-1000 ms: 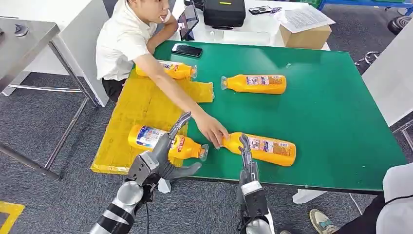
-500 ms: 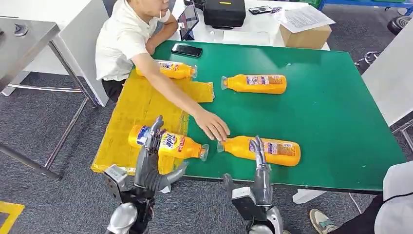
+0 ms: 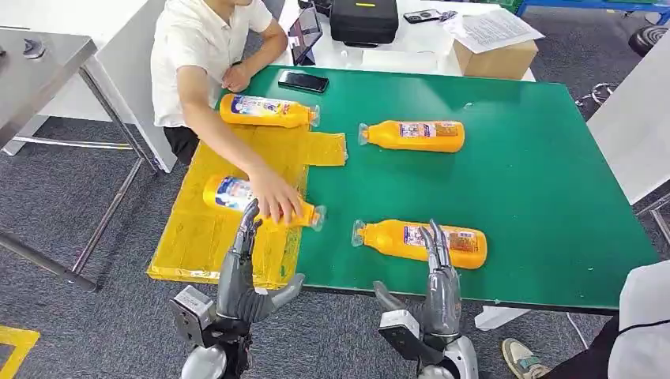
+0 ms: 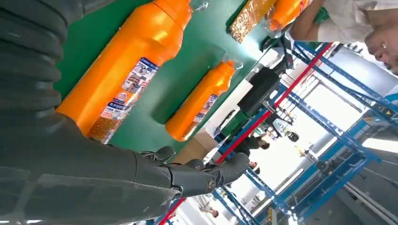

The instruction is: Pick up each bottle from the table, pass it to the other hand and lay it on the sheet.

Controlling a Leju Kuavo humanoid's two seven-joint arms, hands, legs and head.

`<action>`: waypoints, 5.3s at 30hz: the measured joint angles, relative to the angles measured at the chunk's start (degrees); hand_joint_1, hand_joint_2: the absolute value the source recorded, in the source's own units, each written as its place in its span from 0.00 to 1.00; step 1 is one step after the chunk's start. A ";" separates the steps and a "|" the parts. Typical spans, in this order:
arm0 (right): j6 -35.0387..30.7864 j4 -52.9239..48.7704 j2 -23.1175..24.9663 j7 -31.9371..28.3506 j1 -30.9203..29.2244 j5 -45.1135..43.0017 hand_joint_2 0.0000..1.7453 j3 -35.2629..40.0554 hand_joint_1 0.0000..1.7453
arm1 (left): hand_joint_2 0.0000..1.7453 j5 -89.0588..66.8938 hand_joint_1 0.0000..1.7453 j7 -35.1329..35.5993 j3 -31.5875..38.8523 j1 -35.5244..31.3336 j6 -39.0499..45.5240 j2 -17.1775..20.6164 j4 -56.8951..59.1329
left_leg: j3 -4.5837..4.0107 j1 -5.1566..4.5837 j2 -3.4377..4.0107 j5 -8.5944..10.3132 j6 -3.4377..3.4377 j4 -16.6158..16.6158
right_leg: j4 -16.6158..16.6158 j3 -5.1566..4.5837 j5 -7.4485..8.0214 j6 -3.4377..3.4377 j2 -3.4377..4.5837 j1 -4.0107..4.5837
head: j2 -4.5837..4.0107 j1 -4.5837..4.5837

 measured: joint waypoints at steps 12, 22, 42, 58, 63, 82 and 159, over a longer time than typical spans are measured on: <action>-0.02 -0.02 0.89 -0.35 0.04 18.73 1.00 -4.39 0.00 | 1.00 -1.88 0.00 -1.44 0.00 0.00 0.68 -0.31 -0.02 | 0.02 0.00 0.00 0.00 0.00 0.00 | 0.00 0.00 0.00 0.00 0.00 0.00 | 0.00 -0.02; -0.02 3.89 -3.41 10.80 -2.79 33.64 1.00 -13.95 0.00 | 1.00 -0.98 0.00 1.44 -1.62 -0.97 2.56 -1.36 0.02 | 0.01 -0.17 -0.01 0.01 0.04 0.01 | -0.01 0.04 0.06 0.08 0.00 -0.15 | 0.00 -0.02; -0.02 15.37 -11.78 19.06 -10.87 30.25 1.00 -13.70 0.00 | 1.00 5.86 0.00 11.89 -6.45 -2.90 3.71 -1.70 4.31 | 0.00 -0.17 -0.02 0.03 0.08 0.02 | -0.01 0.04 0.07 0.10 -0.02 -0.14 | 0.00 -0.02; 3.85 25.46 -16.39 22.51 -13.92 26.49 1.00 -9.03 0.00 | 1.00 9.24 0.00 15.43 -8.90 -4.49 7.67 -1.36 7.78 | -0.01 -0.17 -0.03 0.03 0.09 0.02 | -0.02 0.03 0.07 0.10 -0.04 -0.14 | 0.00 -0.02; 3.98 27.49 -16.94 21.53 -14.96 25.33 1.00 -8.92 0.00 | 1.00 2.83 0.00 11.59 -9.64 -5.43 12.04 -1.29 7.96 | 0.11 -0.17 -0.03 0.04 0.10 0.02 | -0.01 0.15 0.07 0.10 -0.04 -0.14 | 0.00 0.00; 2.36 33.53 -15.61 17.66 -19.56 25.00 1.00 -6.43 0.00 | 1.00 -3.72 0.00 8.59 -12.79 -7.07 15.69 -1.29 6.21 | 0.25 -0.16 -0.01 0.07 0.12 0.02 | -0.01 0.26 0.14 0.16 -0.01 -0.14 | 0.00 -0.02; 24.85 10.62 -0.68 0.83 -8.63 -22.12 1.00 -12.77 1.00 | 1.00 25.09 0.00 6.12 -5.03 4.19 3.85 1.70 -3.08 | 0.18 -0.13 -0.01 0.07 0.21 0.00 | -0.08 0.22 0.15 0.21 -0.02 -0.13 | 0.00 -0.02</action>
